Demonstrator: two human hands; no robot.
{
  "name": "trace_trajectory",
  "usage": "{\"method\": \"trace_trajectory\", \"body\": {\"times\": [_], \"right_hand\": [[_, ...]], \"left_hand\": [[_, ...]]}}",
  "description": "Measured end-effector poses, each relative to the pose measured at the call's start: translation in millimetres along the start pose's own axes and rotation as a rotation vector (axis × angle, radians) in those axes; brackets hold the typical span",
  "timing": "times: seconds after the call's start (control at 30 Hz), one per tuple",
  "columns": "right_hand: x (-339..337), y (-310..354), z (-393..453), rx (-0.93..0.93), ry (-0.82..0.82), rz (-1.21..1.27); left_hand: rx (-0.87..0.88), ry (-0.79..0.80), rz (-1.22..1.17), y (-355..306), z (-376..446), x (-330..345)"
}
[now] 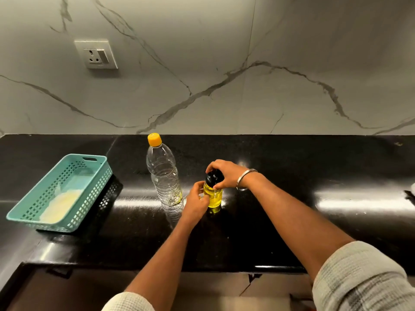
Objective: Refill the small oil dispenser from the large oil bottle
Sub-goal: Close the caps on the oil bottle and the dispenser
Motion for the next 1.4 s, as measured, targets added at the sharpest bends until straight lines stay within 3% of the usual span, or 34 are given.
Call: {"method": "trace_trajectory", "body": {"times": [0.13, 0.5, 0.77, 1.13, 1.4], "right_hand": [[10.7, 9.5, -2.0, -0.014, 0.016, -0.095], [16.7, 22.4, 8.4, -0.023, 0.082, -0.311], [11.0, 17.5, 16.7, 0.049, 0.017, -0.330], [16.2, 18.5, 14.3, -0.081, 0.233, -0.407], [10.6, 27.4, 17.3, -0.116, 0.239, -0.452]], "left_hand": [[0.043, 0.007, 0.094, -3.4, -6.1, 1.4], [0.018, -0.076, 0.069, -2.3, 0.7, 5.9], [0.012, -0.062, -0.018, 3.7, 5.4, 15.6], [0.059, -0.013, 0.017, 2.1, 10.7, 15.0], [0.052, -0.017, 0.021, 4.1, 13.6, 16.2]]}}
Point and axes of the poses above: each hand's wrist, its own z-axis towards the middle knuckle, its own x-axis out of the palm, y = z × x, the point moved 6 cm from there along z, towards the middle knuckle, and after that the axes turned 11 degrees about x, right-handed, at the moved point
